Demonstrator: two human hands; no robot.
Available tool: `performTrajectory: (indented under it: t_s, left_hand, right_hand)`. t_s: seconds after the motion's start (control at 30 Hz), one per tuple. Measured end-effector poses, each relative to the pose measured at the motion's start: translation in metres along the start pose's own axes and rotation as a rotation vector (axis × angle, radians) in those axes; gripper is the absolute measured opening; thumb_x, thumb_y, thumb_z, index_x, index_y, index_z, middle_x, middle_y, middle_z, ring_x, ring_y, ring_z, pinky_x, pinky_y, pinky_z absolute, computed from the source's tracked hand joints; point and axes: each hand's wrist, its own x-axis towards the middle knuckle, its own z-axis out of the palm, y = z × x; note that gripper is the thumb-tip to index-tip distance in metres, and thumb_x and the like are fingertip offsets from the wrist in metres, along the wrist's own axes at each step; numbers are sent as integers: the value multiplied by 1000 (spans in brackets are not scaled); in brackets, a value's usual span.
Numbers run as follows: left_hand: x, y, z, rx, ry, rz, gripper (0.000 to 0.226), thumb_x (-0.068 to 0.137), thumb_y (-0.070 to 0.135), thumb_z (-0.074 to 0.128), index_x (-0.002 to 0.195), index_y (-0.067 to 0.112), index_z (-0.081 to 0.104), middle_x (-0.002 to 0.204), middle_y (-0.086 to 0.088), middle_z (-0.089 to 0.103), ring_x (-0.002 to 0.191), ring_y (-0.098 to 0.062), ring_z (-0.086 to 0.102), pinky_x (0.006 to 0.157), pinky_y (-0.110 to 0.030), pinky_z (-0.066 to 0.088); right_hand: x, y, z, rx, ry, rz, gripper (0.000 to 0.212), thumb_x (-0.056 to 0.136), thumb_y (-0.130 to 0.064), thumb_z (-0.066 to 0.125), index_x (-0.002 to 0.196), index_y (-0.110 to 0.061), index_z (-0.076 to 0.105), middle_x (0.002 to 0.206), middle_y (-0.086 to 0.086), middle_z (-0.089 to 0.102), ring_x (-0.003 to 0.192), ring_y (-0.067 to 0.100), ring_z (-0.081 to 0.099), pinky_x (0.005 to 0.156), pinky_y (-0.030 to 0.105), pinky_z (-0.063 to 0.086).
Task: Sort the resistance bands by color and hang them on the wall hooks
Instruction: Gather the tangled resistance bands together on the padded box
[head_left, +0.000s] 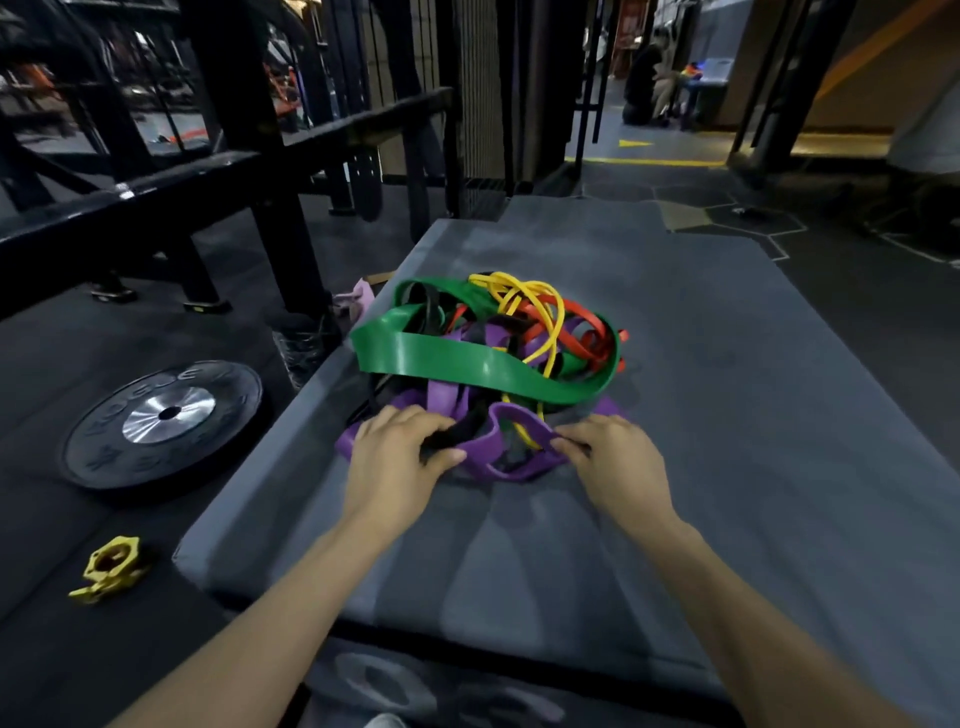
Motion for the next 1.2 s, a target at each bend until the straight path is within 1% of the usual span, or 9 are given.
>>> performTrajectory:
  t_s: [0.1, 0.2, 0.47, 0.6, 0.7, 0.87, 0.97, 1.07, 1.2]
  left_hand:
    - [-6, 10, -1, -2, -11, -13, 49, 73, 22, 76, 119, 16, 61, 113, -4, 63, 103, -27, 52, 92, -33, 37]
    - [-11, 21, -1, -75, -14, 43, 65, 72, 16, 74, 132, 18, 48, 133, 0, 48, 122, -21, 41, 105, -19, 22]
    - [-7, 6, -20, -119, -59, 159, 28, 76, -1, 65, 99, 13, 72, 106, 2, 66, 113, -18, 52, 98, -21, 36]
    - [-9, -25, -41, -88, -48, 74, 28, 72, 3, 73, 98, 12, 73, 104, -1, 65, 106, -19, 55, 91, -13, 30]
    - [-11, -44, -55, -97, -112, 4, 33, 65, 8, 80, 97, 13, 73, 98, 2, 62, 98, -20, 56, 88, -16, 34]
    - [-16, -47, -62, -173, -214, -68, 30, 64, 34, 81, 86, 15, 73, 87, 8, 58, 83, -7, 55, 77, -12, 39]
    - [-11, -41, -58, -224, -125, -74, 46, 75, 60, 57, 64, 17, 69, 74, 6, 59, 73, -4, 57, 71, -18, 42]
    - [-1, -34, -48, -182, 22, -63, 26, 83, 38, 64, 73, 15, 70, 77, 5, 55, 77, -15, 54, 76, -34, 48]
    - [10, -20, -35, -209, 48, -40, 22, 78, 23, 71, 99, 18, 66, 97, 10, 46, 101, -17, 52, 89, -30, 44]
  right_hand:
    - [-7, -17, -17, 163, 100, -11, 17, 88, -27, 61, 96, -20, 74, 92, 5, 71, 89, 26, 62, 73, 39, 50]
    - [-15, -36, -20, 208, -30, -76, 17, 87, -28, 62, 99, -23, 74, 91, 4, 70, 88, 26, 62, 74, 39, 50]
    - [-18, -48, -16, 321, -131, -195, 19, 89, -26, 61, 92, -13, 75, 83, -3, 66, 79, 12, 56, 74, 28, 44]
    - [1, -36, -5, 97, 28, -87, 31, 89, -32, 59, 114, -14, 67, 120, 3, 62, 113, 24, 49, 96, 32, 37]
    - [10, -31, 9, 66, -140, 39, 51, 86, -42, 60, 131, -18, 54, 130, 7, 52, 121, 31, 43, 103, 36, 33]
    - [13, -37, 10, 22, -214, -9, 53, 75, -48, 70, 121, -24, 62, 115, 8, 54, 109, 30, 50, 97, 34, 34]
    - [8, -45, -10, 185, -227, -50, 51, 66, -45, 78, 113, -26, 68, 105, 5, 59, 100, 21, 56, 92, 34, 43]
    - [-3, -57, -13, 308, -335, -106, 38, 72, -37, 76, 105, -21, 72, 89, -7, 66, 85, 0, 60, 82, 17, 45]
    - [14, -57, -6, 420, -49, -16, 23, 84, -24, 68, 103, -11, 72, 92, -1, 72, 76, 2, 59, 64, 3, 39]
